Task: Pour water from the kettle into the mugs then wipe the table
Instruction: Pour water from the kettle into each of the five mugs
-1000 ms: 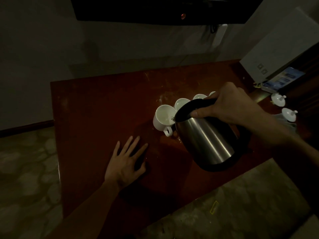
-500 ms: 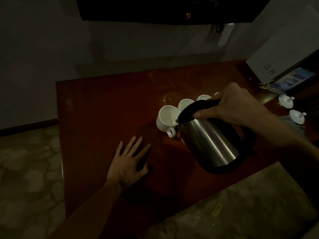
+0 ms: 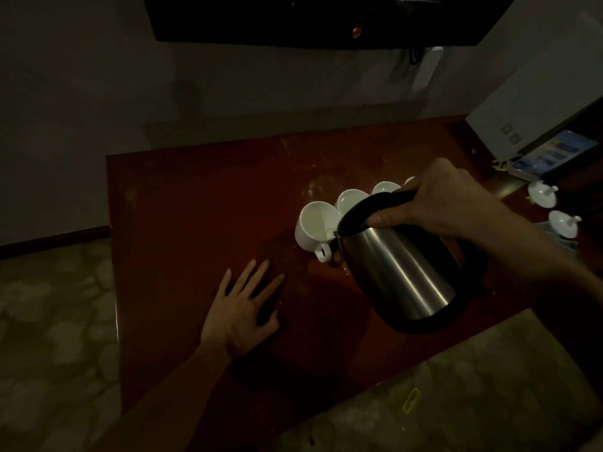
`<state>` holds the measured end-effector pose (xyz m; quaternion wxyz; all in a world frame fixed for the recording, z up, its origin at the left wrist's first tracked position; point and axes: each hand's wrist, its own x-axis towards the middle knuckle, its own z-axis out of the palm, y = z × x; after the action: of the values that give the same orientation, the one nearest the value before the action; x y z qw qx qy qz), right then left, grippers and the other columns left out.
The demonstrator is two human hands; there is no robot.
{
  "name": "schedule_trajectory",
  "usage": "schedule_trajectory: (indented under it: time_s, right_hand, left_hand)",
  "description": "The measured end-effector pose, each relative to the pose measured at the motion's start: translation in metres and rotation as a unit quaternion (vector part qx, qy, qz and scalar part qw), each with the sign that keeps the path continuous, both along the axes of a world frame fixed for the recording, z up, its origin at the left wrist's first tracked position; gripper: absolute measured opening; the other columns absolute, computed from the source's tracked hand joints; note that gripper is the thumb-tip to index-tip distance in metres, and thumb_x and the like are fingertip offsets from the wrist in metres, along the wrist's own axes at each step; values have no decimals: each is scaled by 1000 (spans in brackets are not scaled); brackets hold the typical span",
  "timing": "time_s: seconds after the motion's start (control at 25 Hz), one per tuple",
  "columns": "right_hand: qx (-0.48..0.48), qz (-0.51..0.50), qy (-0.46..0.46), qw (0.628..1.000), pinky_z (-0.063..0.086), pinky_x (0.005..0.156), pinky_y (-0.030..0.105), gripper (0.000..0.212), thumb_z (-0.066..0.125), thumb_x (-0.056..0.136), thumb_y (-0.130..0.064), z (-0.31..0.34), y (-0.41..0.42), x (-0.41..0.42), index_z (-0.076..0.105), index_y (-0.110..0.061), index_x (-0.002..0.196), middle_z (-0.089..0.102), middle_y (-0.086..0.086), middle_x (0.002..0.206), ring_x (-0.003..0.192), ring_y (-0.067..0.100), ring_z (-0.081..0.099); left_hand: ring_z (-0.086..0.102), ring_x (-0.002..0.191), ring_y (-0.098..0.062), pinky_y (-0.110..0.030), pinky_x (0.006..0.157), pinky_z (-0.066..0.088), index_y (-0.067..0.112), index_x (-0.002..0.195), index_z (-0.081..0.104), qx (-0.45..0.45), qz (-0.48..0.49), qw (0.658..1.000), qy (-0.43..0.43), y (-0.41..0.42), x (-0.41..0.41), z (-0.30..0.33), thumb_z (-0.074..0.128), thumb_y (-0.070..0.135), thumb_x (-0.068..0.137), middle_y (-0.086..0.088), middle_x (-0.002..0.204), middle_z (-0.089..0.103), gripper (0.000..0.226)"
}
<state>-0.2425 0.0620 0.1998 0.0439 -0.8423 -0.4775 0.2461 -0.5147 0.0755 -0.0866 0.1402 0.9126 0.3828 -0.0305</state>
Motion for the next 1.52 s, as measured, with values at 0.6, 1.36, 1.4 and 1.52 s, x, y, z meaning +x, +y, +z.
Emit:
schedule_trajectory:
  time_s: [0.6, 1.36, 1.4, 1.52]
  right_hand:
    - [-20, 2, -1, 1000, 45, 49, 25, 67, 88, 53, -62, -1, 3, 5, 76, -6, 88, 70, 6, 73, 65, 18, 68]
    - [-36, 10, 1, 999, 58, 62, 30, 72, 87, 48, -63, 1, 16, 2, 78, -9, 96, 72, 3, 75, 68, 15, 70]
    - [-34, 7, 2, 999, 58, 63, 30, 71, 87, 48, -63, 0, 17, 2, 78, -10, 95, 72, 2, 75, 69, 15, 70]
    - [-27, 10, 9, 1000, 56, 62, 28, 67, 89, 50, -60, -2, 18, 0, 79, -11, 95, 71, 0, 77, 71, 14, 69]
  left_hand:
    - [-21, 152, -18, -49, 118, -19, 46, 157, 0, -9, 3, 1000, -4, 0, 0, 1, 22, 68, 95, 5, 167, -12, 70]
    - [-19, 152, -18, -52, 120, -13, 44, 158, 5, -6, 2, 1000, -16, 0, -2, -3, 22, 69, 96, 4, 168, -8, 69]
    - [-19, 152, -18, -52, 120, -13, 44, 158, 5, -8, 0, 1000, -15, 0, -1, -3, 22, 69, 96, 4, 168, -8, 69]
    - [-19, 152, -18, -53, 120, -11, 45, 158, 5, -9, 2, 1000, -15, 0, -1, -5, 22, 68, 97, 4, 168, -9, 68]
